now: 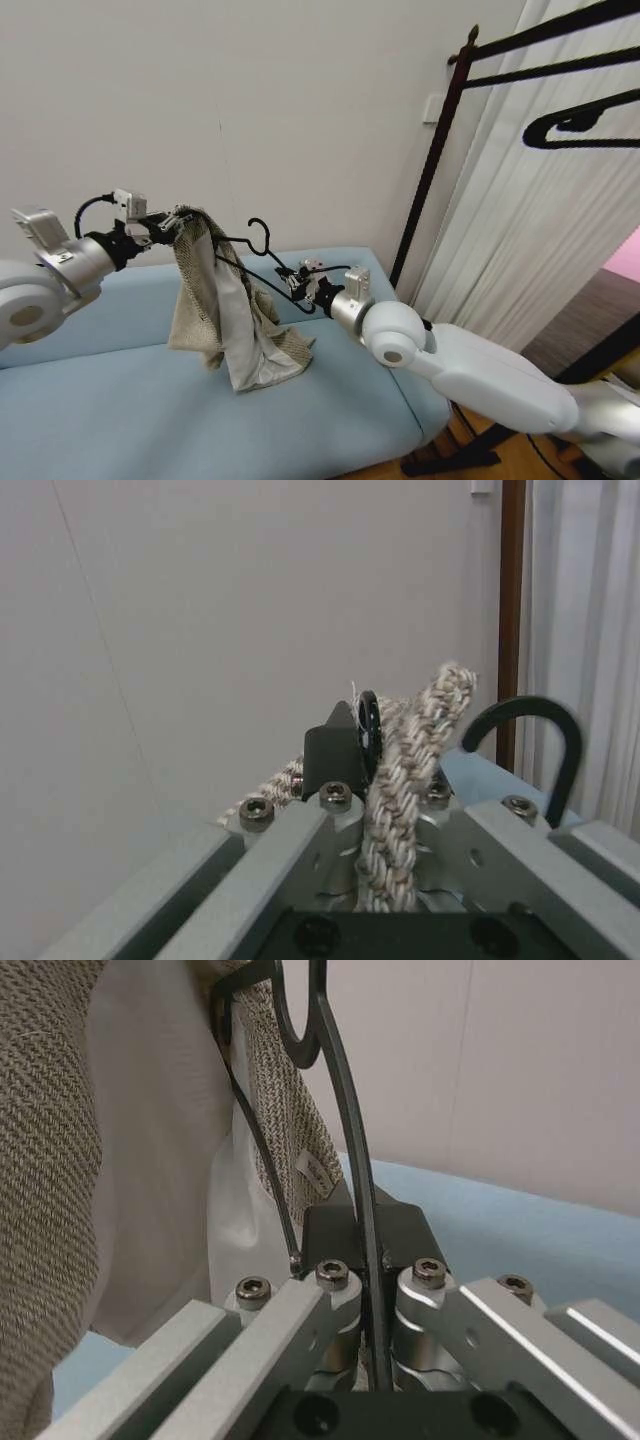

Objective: Pick up the clothes from the sofa and hang them on the clothes hanger.

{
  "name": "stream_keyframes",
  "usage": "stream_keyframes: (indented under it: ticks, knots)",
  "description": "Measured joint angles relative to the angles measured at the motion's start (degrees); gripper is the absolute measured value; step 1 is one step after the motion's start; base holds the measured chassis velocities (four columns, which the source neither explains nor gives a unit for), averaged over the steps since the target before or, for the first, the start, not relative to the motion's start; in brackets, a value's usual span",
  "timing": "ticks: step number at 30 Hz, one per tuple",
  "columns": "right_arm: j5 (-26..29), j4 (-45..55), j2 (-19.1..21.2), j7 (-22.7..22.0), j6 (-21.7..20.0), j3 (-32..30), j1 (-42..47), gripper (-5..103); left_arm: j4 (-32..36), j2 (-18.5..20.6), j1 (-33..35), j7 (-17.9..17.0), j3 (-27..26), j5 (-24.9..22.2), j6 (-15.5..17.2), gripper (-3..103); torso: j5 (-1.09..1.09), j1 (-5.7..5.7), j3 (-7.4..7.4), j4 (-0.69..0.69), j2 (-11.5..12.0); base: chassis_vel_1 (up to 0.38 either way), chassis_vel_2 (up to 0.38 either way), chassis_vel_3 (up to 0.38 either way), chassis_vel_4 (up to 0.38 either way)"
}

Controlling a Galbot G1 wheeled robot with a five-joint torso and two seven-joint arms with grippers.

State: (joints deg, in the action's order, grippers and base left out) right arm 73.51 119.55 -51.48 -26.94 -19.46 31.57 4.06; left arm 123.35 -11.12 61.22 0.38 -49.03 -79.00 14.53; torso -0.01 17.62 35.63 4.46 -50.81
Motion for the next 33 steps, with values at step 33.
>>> stream_keyframes:
  ticks: [33]
  knots:
    - [-6.8, -8.8, -6.9, -0.2, 7.2, -4.4, 1.2, 1, 4.1, -2.4, 1.5, -0.1, -2.7, -1.9, -0.5, 2, 0.01, 0.0, 0.0, -0.01, 0.0, 0.0, 0.0, 0.0, 0.0]
